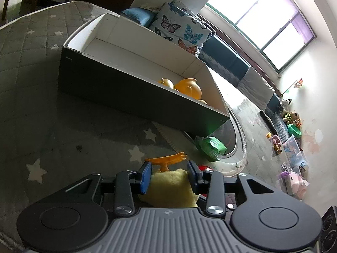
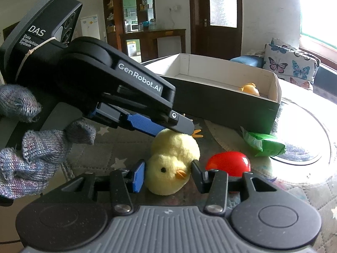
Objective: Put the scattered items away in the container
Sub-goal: 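Lift yellow plush chick with both tools toward the box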
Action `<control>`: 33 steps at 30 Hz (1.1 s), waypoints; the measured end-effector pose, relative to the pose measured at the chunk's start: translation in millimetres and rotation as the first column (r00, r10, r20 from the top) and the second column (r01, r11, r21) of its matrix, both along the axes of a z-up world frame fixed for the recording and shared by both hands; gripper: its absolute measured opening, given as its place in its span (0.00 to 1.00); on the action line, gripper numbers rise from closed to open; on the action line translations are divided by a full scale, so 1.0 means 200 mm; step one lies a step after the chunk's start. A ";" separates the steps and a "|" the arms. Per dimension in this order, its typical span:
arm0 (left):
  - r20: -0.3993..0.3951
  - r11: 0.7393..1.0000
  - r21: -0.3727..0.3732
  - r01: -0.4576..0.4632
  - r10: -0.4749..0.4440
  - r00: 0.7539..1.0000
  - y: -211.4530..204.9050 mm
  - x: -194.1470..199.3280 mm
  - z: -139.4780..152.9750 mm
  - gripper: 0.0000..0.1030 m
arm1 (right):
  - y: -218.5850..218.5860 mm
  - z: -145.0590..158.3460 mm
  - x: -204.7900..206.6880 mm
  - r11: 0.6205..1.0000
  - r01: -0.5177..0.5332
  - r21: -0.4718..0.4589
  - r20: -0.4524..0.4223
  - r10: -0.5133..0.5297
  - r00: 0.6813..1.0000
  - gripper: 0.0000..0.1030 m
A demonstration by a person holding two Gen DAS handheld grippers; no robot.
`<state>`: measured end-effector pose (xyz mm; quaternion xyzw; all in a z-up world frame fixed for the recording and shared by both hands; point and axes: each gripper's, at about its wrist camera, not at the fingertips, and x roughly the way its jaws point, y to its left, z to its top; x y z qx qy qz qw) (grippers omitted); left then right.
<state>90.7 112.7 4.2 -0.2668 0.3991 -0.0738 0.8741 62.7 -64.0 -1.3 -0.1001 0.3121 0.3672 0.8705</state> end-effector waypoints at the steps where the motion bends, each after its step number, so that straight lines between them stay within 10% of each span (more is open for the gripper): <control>1: 0.002 1.000 -0.002 -0.002 0.002 1.000 0.00 0.00 0.01 0.36 | 0.00 0.01 0.00 1.000 -0.004 -0.002 0.003 0.004 1.000 0.45; 16: 0.155 0.999 0.028 -0.025 0.021 0.988 0.07 0.03 0.29 0.30 | 0.06 0.23 0.09 0.999 -0.047 0.026 0.138 0.043 0.989 0.44; 33: 0.172 0.994 0.072 -0.079 0.066 0.983 0.21 0.53 0.41 0.28 | 0.24 0.35 0.61 0.999 -0.033 0.043 0.155 0.026 0.988 0.43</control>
